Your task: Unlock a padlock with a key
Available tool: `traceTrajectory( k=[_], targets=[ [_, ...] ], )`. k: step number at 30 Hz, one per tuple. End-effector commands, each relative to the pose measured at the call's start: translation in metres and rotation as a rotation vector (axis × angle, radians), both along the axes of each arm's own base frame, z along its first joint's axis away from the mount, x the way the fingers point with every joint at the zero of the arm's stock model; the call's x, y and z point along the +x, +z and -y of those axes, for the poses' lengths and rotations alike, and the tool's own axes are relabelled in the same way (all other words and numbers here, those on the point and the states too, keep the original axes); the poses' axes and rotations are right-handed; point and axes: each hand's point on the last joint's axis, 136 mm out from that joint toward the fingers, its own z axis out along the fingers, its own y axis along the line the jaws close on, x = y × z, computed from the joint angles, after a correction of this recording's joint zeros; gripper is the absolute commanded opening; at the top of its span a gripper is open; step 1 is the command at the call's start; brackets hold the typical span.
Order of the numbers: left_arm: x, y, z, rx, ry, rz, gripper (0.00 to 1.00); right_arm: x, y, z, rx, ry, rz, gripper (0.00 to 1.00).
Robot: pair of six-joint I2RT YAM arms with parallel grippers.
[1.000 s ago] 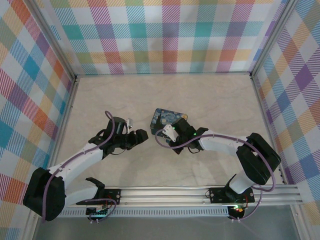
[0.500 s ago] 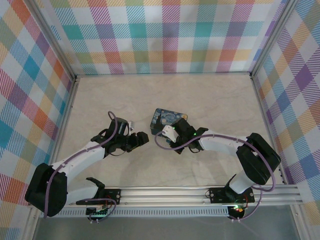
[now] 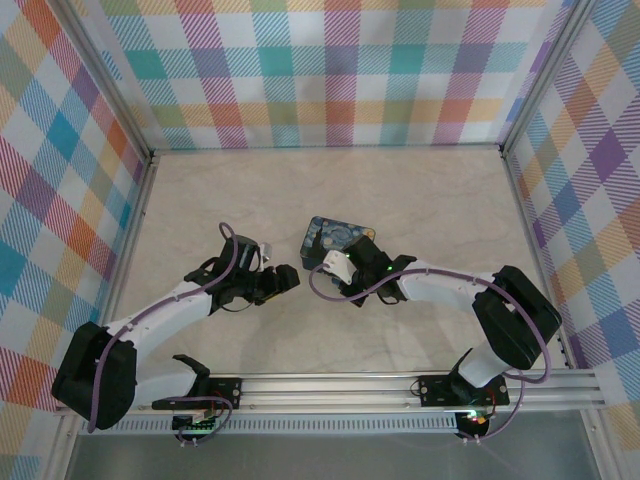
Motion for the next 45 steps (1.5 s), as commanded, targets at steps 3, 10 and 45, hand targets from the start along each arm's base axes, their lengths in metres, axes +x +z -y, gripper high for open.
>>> traceTrajectory(
  k=[3, 10, 45],
  targets=[
    [0.002, 0.009, 0.006, -0.006, -0.029, 0.024, 0.71, 0.007, 0.014, -0.011, 0.033, 0.020, 0.051, 0.00],
    [0.002, 0.009, 0.007, -0.009, -0.031, 0.022, 0.71, 0.012, 0.016, -0.019, 0.040, 0.031, 0.059, 0.00],
    [-0.001, 0.013, 0.004, -0.004, -0.028, 0.036, 0.72, 0.004, 0.038, -0.040, 0.125, 0.066, 0.061, 0.00]
  ],
)
